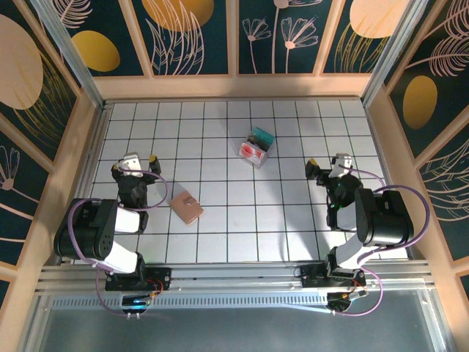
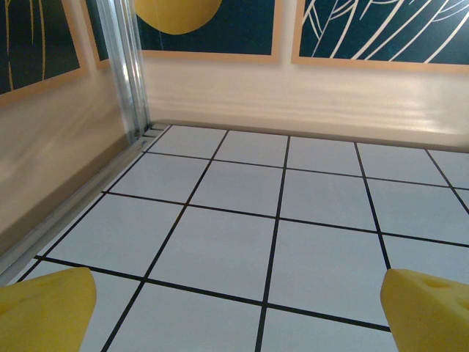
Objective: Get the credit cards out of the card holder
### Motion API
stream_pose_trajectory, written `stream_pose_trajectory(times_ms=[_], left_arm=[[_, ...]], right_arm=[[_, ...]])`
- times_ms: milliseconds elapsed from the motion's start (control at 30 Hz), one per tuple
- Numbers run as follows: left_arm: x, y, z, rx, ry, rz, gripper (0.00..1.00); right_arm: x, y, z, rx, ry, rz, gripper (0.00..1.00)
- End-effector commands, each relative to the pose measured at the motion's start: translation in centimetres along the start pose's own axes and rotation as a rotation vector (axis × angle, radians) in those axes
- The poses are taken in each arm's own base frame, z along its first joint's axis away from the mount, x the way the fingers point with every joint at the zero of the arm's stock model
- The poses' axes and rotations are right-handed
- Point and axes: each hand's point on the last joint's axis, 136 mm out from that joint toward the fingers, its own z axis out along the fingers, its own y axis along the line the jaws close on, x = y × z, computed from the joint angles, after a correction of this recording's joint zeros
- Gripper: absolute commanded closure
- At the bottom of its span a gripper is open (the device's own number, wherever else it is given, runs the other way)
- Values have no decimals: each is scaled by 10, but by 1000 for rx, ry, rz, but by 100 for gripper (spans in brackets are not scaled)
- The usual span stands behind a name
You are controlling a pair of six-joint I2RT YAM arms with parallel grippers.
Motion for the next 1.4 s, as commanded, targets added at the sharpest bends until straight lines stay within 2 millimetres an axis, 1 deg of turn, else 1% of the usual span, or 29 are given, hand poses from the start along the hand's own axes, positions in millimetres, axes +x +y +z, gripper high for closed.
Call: stream_pose_trajectory(times_ms=[0,133,200,267,433,600,700,833,1000,1133,1300,1367], left_arm=[[-8,3,1,-6,-26,-26,1],[-9,0,2,7,-24,-21,1],[-12,-1,2,12,-18,-16,1],[-19,2,0,-7,-30,-25,1],[-37,13,-13,-60,-50,-66,1],[-49,32,-23,-167,-17,-156,1],[-54,32,-28,-170,41,-197,1],[-59,30,-38,-161,91,-294,1],[-52,19,-51,-99,154,-436,1],[-42,7,-59,-44,227,-491,1],[-16,-15,-74,-16,343,-530,1],[-5,-29,-82,-10,390,-529,1]], right_arm=[[-13,0,3,7,-42,-24,1],[-13,0,3,8,-43,-24,1],[-14,3,2,-10,-42,-32,1],[-16,6,2,-22,-44,-41,1],[-25,2,0,12,-51,-30,1],[-31,-1,-1,37,-57,-24,1],[-37,-2,-5,58,-68,-23,1],[-45,-3,-8,76,-62,-6,1],[-59,7,-13,49,-85,-5,1],[-67,9,-15,61,-81,24,1],[-75,16,-15,58,-52,59,1],[-76,22,-15,46,-27,65,1]])
